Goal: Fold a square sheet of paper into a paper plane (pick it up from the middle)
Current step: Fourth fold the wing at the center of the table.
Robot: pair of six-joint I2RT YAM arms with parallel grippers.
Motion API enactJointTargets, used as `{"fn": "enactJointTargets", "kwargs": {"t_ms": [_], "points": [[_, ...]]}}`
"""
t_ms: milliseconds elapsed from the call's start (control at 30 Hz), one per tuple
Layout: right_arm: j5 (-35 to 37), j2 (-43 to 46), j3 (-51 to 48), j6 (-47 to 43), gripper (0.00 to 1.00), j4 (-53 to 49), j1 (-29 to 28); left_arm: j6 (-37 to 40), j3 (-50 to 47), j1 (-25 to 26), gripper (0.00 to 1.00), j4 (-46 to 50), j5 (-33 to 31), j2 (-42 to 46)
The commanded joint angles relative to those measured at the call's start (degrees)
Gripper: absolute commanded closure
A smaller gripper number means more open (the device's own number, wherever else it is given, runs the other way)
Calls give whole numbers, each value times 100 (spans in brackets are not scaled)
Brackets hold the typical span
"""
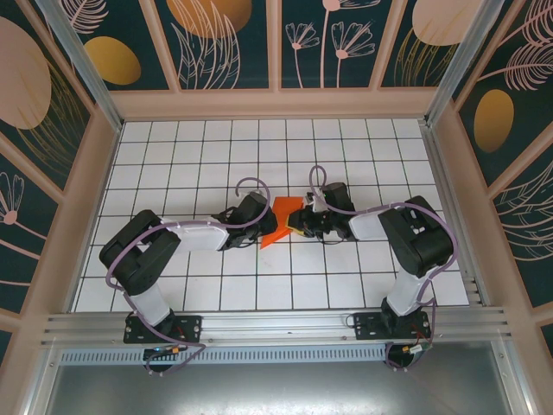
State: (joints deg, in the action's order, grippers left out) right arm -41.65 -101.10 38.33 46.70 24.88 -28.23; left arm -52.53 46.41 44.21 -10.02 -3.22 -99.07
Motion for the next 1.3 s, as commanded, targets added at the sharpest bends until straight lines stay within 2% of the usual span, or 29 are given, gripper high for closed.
{"fn": "enactJointTargets", "kwargs": {"t_ms": [0,67,167,333,467,567,767,1000,1100,1267], "points": [[242,28,-34,323,74,450,-27,92,-23,17,73,1,-195,54],[260,5,-87,496,77,599,-25,100,-66,18,70,-35,-217,197],[334,16,-127,669,87,640,-25,119,-160,9,64,-117,-271,387],[679,323,-141,852,96,241,-30,359,-548,13,46,-614,-149,983],[1019,749,-66,1005,97,-267,-31,764,-967,17,30,-1073,58,1498],[1414,1150,55,1001,98,-810,-35,1280,-1122,20,20,-1320,450,1793],[2044,1791,428,929,98,-1807,-27,1746,-1347,22,2,-1834,478,2323],[2443,1748,822,1019,97,-2556,-38,2329,-1741,36,2,-2777,514,2492],[2344,1550,771,1358,98,-2436,-21,2681,-1859,35,2,-3183,657,2354],[2110,1144,736,1822,99,-2200,-1,3380,-1739,102,5,-3475,554,1697]]}}
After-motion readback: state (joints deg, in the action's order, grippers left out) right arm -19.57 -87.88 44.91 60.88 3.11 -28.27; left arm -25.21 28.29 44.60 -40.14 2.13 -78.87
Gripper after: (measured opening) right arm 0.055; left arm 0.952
